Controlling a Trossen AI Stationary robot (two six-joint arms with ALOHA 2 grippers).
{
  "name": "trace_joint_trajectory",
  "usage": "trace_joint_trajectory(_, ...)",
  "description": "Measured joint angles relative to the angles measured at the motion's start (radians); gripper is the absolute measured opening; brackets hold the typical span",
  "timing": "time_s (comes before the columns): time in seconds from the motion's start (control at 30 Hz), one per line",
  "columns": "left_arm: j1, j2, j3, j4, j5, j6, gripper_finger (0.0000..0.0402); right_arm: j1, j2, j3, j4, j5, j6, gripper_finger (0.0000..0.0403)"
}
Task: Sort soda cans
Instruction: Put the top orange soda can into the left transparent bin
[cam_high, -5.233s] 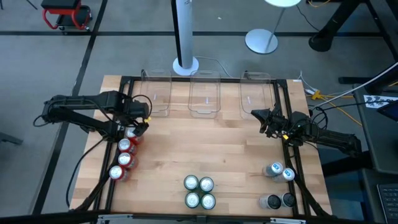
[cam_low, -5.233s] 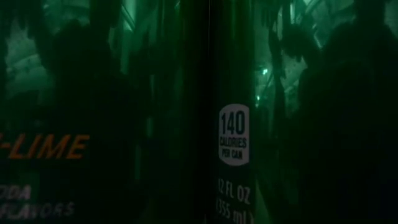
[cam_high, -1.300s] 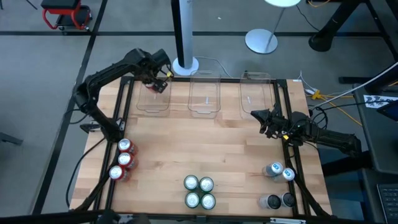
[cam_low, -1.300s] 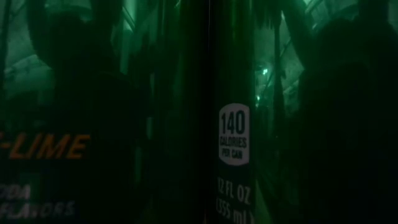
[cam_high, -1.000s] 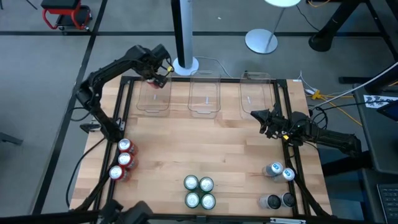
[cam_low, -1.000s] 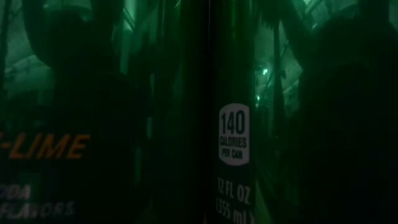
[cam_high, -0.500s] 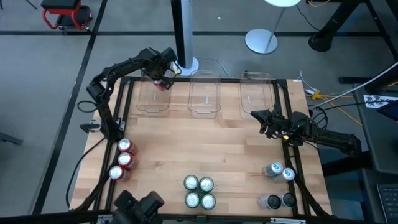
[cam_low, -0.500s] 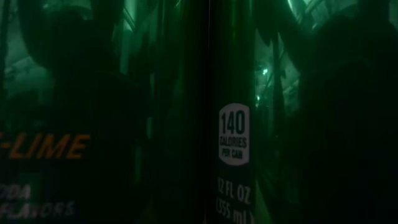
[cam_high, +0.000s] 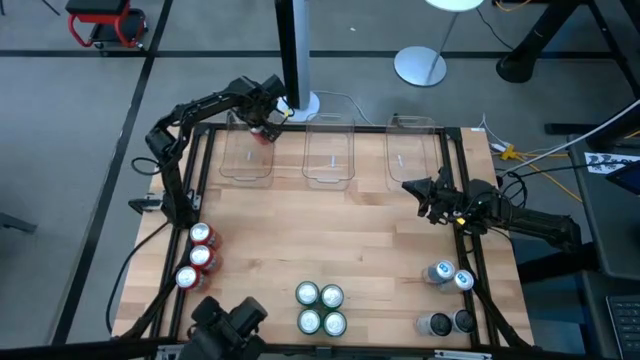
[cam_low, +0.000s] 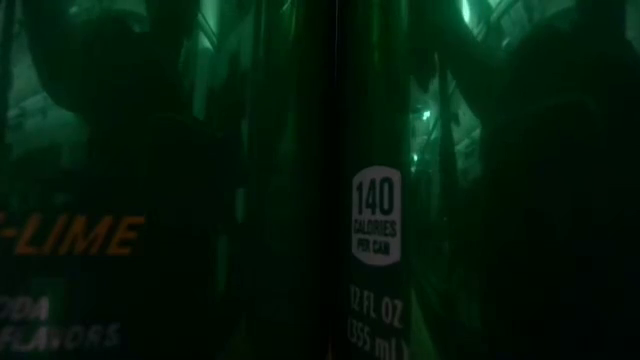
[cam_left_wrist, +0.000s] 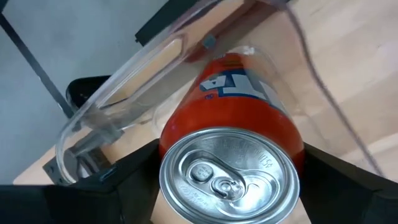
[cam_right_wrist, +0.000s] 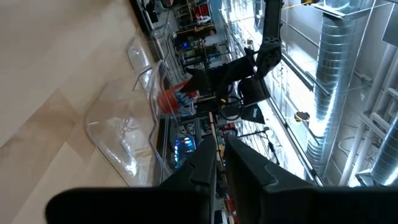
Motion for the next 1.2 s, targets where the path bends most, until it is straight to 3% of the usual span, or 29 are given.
trace_joint_trajectory(1.2, 0.019, 0.01, 0.0, 0.09, -0.007, 0.029, 0.0331, 0.0, 0.0, 0.0, -0.005, -0.026, -0.005, 0.0037)
